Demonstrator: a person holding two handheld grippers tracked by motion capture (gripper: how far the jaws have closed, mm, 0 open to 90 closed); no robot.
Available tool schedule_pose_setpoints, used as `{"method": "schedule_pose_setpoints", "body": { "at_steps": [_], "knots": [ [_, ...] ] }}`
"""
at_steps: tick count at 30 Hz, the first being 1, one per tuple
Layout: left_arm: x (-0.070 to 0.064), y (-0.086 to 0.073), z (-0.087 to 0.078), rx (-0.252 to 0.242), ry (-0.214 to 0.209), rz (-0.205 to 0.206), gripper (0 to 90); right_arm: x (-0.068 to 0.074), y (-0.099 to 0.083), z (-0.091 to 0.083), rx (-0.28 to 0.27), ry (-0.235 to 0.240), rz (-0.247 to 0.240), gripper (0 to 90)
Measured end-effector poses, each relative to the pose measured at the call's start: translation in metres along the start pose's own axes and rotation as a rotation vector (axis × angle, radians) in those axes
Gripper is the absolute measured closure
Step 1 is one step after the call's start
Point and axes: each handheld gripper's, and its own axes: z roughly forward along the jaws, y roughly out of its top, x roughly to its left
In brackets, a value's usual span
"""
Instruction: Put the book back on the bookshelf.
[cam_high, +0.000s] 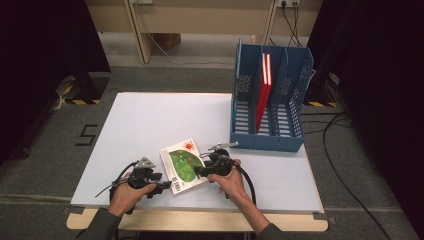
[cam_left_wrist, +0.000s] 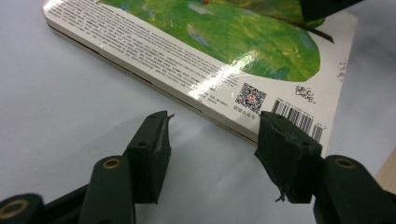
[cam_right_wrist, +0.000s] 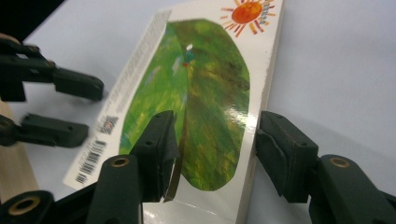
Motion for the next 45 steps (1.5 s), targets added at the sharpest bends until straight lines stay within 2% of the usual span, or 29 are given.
{"method": "schedule_pose_setpoints", "body": {
  "at_steps": [4,6,9,13,15,18,23,29,33,35,38,45],
  "knots": [
    [-0.001,0.000,0.000,0.002,0.007,-0.002,43.6,0.010,0.014,-0.010,-0.036,0.002,-0.030,49.6],
    [-0.001,0.000,0.000,0.000,0.008,-0.005,43.7,0.016,0.025,-0.017,-0.062,0.007,-0.071,53.9],
    [-0.002,0.001,0.001,-0.004,0.013,-0.004,43.6,0.028,0.037,-0.022,-0.081,0.013,-0.103,57.8],
    [-0.002,0.001,0.002,-0.011,0.018,-0.009,43.5,0.045,0.049,-0.024,-0.064,-0.004,-0.164,58.4],
    [-0.001,0.000,0.002,-0.030,0.011,-0.030,42.3,0.051,0.052,-0.026,-0.057,0.004,-0.183,58.4],
    [0.001,0.000,0.002,-0.038,0.005,-0.041,41.9,0.055,0.054,-0.026,-0.046,-0.013,-0.208,57.9],
    [0.001,0.001,0.002,-0.065,0.012,-0.057,41.5,0.059,0.054,-0.027,-0.055,-0.007,-0.223,57.8],
    [0.005,0.000,-0.002,-0.052,-0.002,-0.056,40.3,0.073,0.056,-0.029,-0.065,0.011,-0.261,59.5],
    [0.006,-0.001,-0.005,-0.044,0.007,-0.048,40.2,0.083,0.057,-0.029,-0.071,0.025,-0.286,60.2],
    [0.010,-0.002,-0.005,-0.035,0.044,-0.040,42.4,0.087,0.056,-0.029,-0.078,0.028,-0.304,61.2],
    [0.018,-0.003,-0.007,-0.037,0.044,-0.062,42.1,0.097,0.056,-0.028,-0.081,0.049,-0.323,62.1],
    [0.029,-0.005,-0.016,-0.077,0.047,-0.099,41.6,0.120,0.054,-0.022,-0.084,0.084,-0.394,62.1]
  ]
}}
